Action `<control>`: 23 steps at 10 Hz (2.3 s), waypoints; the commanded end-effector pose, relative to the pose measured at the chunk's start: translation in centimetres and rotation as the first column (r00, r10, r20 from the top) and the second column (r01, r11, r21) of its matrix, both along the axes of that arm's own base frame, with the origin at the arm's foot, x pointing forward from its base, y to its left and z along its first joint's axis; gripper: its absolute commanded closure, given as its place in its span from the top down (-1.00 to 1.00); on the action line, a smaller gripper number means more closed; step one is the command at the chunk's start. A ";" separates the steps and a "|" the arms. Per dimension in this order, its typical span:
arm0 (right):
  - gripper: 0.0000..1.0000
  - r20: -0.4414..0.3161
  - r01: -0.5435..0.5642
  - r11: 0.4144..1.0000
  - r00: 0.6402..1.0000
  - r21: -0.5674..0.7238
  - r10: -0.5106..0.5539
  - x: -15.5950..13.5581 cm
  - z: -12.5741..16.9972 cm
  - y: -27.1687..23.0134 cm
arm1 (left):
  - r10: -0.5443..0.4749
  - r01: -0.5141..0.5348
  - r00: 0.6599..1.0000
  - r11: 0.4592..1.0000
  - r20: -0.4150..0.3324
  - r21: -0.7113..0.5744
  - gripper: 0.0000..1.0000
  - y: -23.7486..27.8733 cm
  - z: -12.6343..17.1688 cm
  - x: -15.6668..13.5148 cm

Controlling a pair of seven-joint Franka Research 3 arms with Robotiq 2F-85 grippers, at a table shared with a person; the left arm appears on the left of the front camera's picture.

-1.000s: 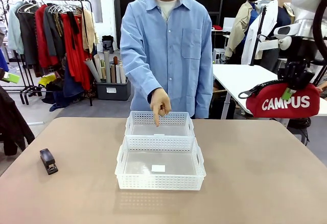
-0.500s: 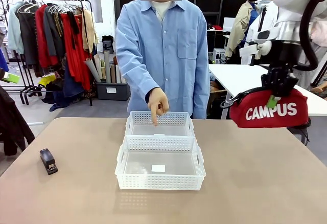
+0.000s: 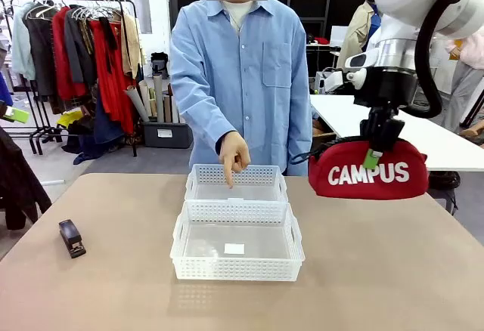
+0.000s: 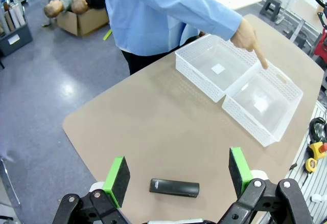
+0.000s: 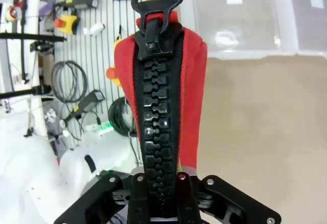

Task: Distribute items into two baskets.
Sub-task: Place the picked Pencil pouch into the Organizing basket as instructed by the person.

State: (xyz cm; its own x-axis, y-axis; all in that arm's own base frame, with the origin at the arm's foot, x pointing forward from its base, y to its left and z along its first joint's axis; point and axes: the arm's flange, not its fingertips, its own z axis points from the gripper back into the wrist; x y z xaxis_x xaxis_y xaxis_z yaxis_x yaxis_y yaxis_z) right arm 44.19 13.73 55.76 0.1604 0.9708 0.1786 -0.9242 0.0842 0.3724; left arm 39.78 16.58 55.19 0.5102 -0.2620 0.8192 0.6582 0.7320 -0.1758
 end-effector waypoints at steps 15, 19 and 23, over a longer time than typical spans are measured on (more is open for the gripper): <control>-1.00 0.188 0.027 0.999 0.982 0.026 -0.032 -1.1 -5.0 17.6 | -0.007 0.007 1.000 1.000 0.015 -0.016 1.00 0.0 0.0 0.0; -1.00 0.279 -0.028 0.999 0.960 0.021 0.021 -1.1 -8.0 20.2 | -0.007 0.007 1.000 1.000 0.015 -0.016 1.00 0.0 0.0 0.0; -1.00 0.349 -0.049 0.999 0.936 -0.022 0.054 -0.4 -11.3 20.9 | -0.007 0.007 1.000 1.000 0.015 -0.016 1.00 0.0 0.0 0.0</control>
